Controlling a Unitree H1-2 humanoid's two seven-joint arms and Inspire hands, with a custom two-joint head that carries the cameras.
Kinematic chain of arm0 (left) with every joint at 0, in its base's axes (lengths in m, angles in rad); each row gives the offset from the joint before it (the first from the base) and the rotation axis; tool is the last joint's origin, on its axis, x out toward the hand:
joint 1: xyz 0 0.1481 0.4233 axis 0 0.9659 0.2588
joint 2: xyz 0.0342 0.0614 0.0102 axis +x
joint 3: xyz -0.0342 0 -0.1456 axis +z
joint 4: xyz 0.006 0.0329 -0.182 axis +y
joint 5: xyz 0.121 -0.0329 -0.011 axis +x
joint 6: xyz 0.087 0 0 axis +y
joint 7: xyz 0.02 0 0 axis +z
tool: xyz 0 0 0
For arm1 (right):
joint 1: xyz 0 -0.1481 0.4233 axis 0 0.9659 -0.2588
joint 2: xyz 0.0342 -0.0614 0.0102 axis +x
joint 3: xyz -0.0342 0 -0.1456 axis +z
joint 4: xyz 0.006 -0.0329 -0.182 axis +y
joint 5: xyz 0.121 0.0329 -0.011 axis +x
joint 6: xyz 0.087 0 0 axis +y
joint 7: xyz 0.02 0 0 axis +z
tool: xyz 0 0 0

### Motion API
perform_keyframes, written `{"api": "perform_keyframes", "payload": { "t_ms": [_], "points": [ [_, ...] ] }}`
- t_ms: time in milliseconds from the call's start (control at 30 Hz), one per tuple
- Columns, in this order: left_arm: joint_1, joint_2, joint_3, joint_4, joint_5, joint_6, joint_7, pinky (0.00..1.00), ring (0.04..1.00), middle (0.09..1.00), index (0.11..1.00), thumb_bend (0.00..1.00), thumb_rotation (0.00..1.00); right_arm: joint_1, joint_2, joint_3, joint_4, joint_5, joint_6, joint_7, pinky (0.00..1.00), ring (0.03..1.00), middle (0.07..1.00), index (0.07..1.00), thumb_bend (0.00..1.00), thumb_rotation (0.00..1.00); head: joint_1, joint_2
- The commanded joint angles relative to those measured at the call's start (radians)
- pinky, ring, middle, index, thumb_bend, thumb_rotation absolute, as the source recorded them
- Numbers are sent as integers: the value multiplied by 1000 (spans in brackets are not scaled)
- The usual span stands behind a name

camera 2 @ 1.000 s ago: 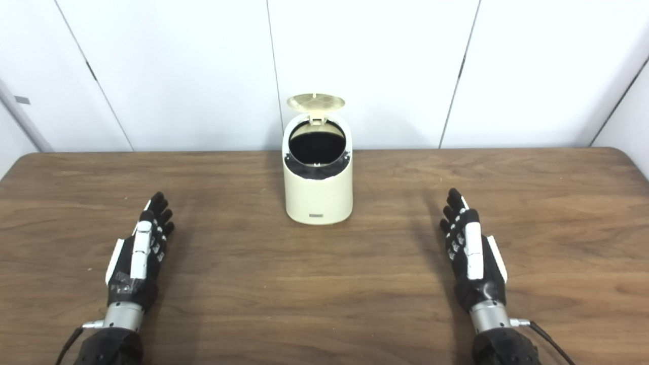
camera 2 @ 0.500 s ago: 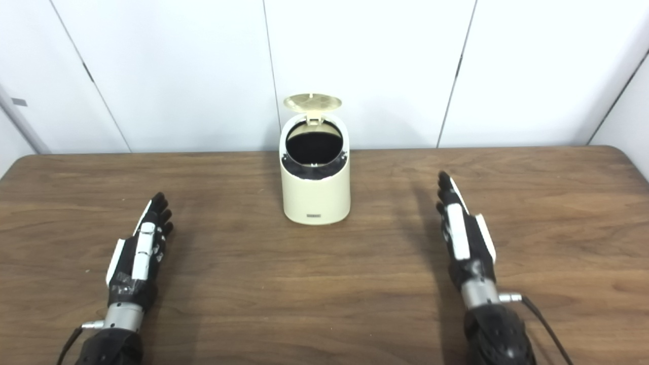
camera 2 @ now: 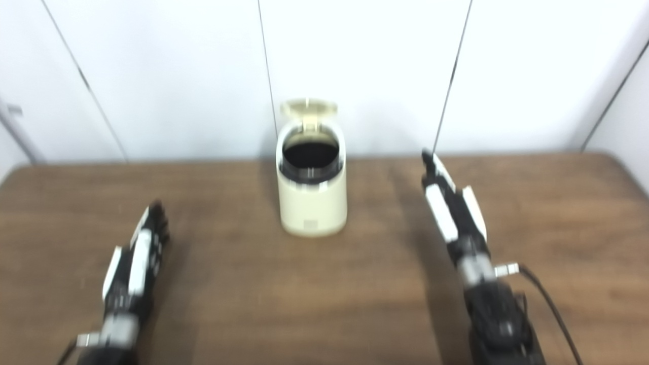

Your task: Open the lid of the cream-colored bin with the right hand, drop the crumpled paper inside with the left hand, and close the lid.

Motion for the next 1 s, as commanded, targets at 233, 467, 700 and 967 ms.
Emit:
{"api": "perform_keyframes", "payload": {
  "t_ms": [233,467,700,967],
  "points": [
    [4,-10,-5,37,-9,-29,2,1000,1000,1000,1000,343,919,-104,-22,43,-93,-125,60,-8,906,941,942,914,662,1000,1,-28],
    [7,-14,-9,43,3,-35,8,1000,1000,1000,1000,335,925,-155,-37,68,-100,-165,83,10,911,945,949,931,656,1000,-5,-37],
    [9,-17,-12,43,10,-37,11,1000,1000,1000,1000,299,935,-188,-45,108,-120,-237,115,20,932,950,950,930,554,1000,-3,-38],
    [15,-19,-14,44,7,-42,8,1000,1000,1000,1000,308,900,-252,-50,153,-125,-328,155,48,863,921,937,927,567,1000,2,-33]
  ]
}}
